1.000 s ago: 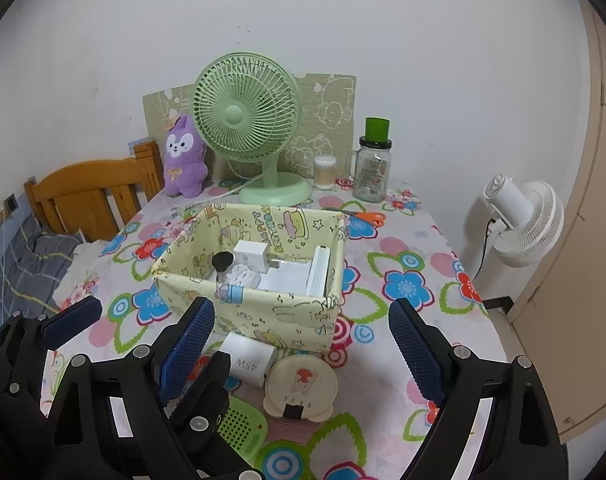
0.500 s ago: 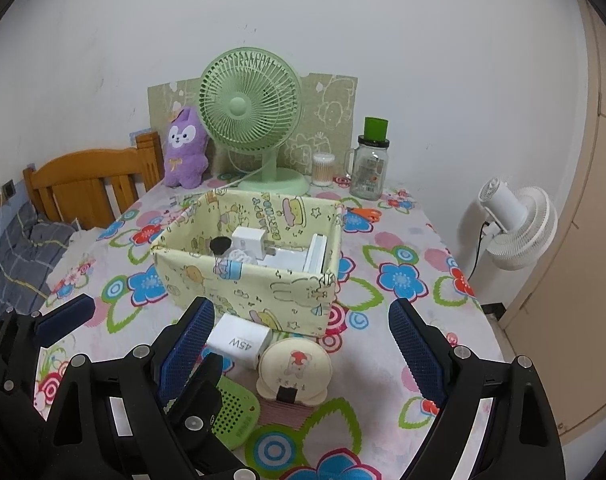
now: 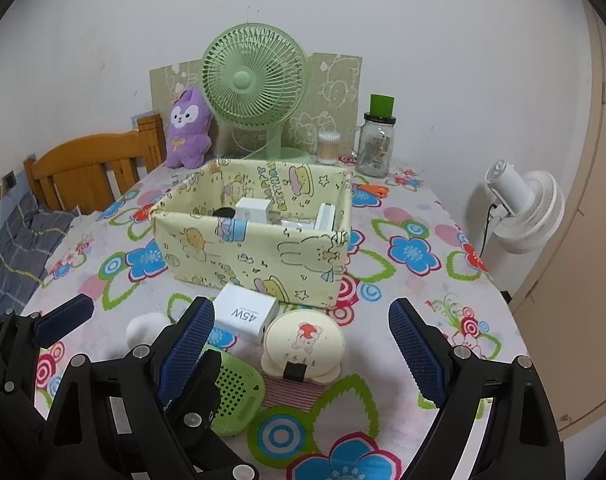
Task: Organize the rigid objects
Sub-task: 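Move the left tool to the white egg-shaped stone while the right tool reaches the square white charger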
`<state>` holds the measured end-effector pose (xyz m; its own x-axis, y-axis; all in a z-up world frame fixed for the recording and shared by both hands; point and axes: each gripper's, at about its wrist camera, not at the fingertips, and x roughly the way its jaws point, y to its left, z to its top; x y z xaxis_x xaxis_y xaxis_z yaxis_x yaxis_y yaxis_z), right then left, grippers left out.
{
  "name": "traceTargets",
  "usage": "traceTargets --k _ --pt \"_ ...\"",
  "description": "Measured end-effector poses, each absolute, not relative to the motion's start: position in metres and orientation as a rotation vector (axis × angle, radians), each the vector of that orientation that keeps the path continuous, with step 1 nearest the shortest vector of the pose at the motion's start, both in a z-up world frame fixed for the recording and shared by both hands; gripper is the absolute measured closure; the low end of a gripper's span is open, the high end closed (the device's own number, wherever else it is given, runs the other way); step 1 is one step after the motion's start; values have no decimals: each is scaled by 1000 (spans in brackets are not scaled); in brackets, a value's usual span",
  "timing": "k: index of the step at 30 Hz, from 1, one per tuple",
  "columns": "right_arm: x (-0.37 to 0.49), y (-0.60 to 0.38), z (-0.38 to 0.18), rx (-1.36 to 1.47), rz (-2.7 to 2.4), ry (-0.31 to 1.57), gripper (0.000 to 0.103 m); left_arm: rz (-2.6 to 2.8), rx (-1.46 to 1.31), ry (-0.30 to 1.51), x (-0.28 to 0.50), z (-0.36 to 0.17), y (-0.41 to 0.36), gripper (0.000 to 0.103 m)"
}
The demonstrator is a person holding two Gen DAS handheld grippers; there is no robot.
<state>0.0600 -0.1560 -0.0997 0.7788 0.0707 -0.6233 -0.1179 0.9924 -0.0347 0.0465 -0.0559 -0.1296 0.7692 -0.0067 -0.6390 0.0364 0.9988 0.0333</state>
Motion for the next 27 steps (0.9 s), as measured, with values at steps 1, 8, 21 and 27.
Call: traceTargets --k 1,8,21,27 --pt "61 -155 -103 -78 105 673 12 -20 45 696 47 -132 -56 3" --pt "65 -151 -122 -89 115 693 12 -2 44 717 50 -151 -53 3" --pt "76 -137 -151 -107 154 749 12 44 33 764 59 -180 -37 3" --pt "84 -125 -158 -106 169 765 12 70 20 781 67 -185 -26 3"
